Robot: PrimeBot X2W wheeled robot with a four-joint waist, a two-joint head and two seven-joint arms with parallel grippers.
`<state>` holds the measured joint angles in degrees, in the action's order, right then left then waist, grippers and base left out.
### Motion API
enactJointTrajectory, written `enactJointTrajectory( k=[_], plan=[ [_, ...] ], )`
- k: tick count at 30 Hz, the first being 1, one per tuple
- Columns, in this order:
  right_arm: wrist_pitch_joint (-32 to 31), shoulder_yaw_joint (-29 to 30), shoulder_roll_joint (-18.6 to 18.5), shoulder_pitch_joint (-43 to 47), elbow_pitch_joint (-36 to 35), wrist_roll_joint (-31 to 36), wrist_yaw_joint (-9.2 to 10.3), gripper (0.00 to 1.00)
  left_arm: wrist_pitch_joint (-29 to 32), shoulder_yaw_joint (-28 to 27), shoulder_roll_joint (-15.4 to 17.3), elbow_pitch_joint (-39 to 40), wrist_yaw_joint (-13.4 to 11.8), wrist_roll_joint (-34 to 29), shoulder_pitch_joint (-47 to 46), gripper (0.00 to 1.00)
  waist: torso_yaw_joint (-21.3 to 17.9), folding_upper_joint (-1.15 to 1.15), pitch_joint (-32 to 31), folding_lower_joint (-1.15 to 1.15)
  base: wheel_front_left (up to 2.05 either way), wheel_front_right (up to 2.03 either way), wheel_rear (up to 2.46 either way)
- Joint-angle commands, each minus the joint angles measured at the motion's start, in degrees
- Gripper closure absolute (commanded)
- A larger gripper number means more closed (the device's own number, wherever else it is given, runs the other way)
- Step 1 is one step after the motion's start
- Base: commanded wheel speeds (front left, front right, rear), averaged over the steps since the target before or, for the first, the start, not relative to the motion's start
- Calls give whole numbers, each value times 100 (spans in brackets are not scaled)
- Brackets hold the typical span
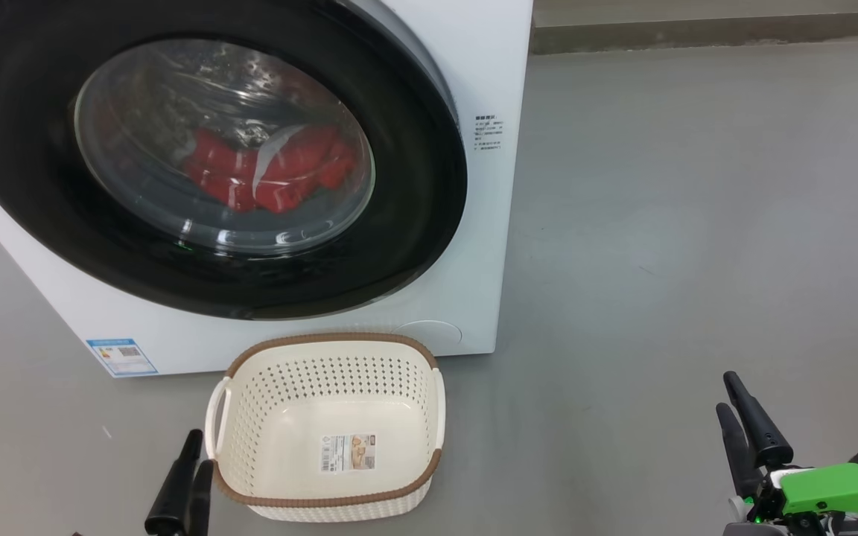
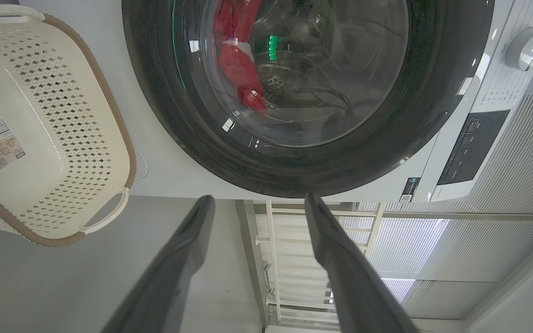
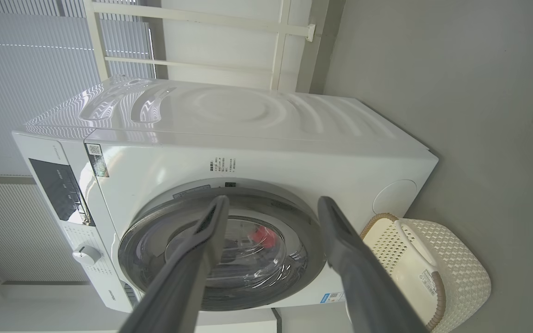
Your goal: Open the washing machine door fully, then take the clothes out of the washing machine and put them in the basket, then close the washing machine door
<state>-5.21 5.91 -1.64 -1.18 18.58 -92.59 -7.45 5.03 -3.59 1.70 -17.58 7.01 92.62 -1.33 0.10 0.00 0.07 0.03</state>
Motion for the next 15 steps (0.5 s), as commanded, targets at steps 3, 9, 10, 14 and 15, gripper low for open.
enactJointTrajectory(
  k=[3, 9, 10, 14, 15],
  plan=[
    [93, -95, -102, -126, -178, 144, 0, 0, -83, 15, 113, 219, 8, -213, -96, 0, 5, 0, 10, -1, 0, 0, 0],
    [199, -191, -153, -112, -187, 358, 0, 0, -184, 36, 135, 272, 10, -560, -74, 0, 16, 0, 13, -2, 0, 0, 0],
    [217, -206, -162, -109, -185, 406, 0, 0, -201, 34, 133, 281, 11, -634, -69, 0, 18, 0, 13, -2, 0, 0, 0],
    [285, -249, -190, -100, -179, 626, -1, 0, -268, 28, 125, 328, 12, -935, -48, 0, 26, 0, 10, -2, 0, 0, 0],
    [353, -278, -201, -87, -188, 894, -1, 0, -335, 40, 133, 380, 13, -1260, -28, 0, 31, 0, 7, -2, 0, 0, 0]
  ],
)
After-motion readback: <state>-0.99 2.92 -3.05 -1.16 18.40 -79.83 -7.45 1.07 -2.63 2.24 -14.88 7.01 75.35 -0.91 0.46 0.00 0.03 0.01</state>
